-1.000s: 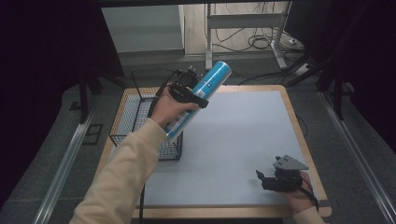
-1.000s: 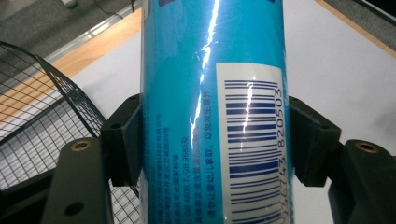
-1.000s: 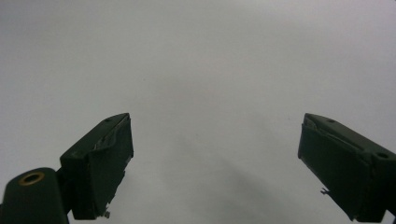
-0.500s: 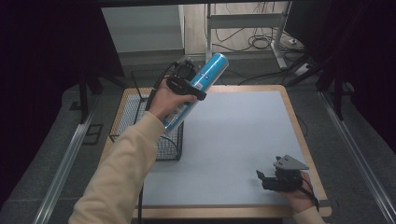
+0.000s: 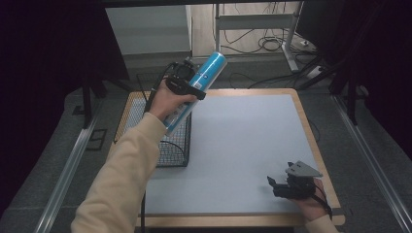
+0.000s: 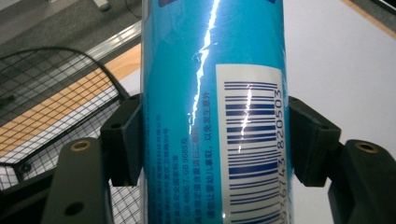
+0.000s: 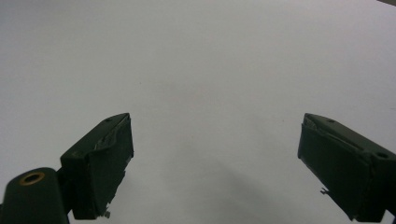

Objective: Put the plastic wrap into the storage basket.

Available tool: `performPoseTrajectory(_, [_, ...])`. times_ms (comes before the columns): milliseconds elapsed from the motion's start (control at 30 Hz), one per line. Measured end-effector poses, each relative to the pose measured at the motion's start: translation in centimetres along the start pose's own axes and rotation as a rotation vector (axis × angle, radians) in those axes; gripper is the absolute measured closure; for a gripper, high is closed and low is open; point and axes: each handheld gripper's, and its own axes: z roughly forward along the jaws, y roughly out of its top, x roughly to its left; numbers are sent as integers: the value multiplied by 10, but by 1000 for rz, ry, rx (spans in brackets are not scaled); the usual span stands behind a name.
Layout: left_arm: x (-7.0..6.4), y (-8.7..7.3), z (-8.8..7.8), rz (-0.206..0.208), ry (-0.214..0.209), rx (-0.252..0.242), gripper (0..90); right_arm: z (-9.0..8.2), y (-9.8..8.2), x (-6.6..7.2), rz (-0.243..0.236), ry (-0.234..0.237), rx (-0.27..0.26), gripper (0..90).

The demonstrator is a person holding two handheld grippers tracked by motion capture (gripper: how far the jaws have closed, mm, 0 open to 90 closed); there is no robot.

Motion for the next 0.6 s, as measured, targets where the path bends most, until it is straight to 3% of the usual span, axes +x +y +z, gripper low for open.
performPoseTrajectory(600, [33,-18,22,-49,33,41,320,1,-1,-1,5,-11,4,107])
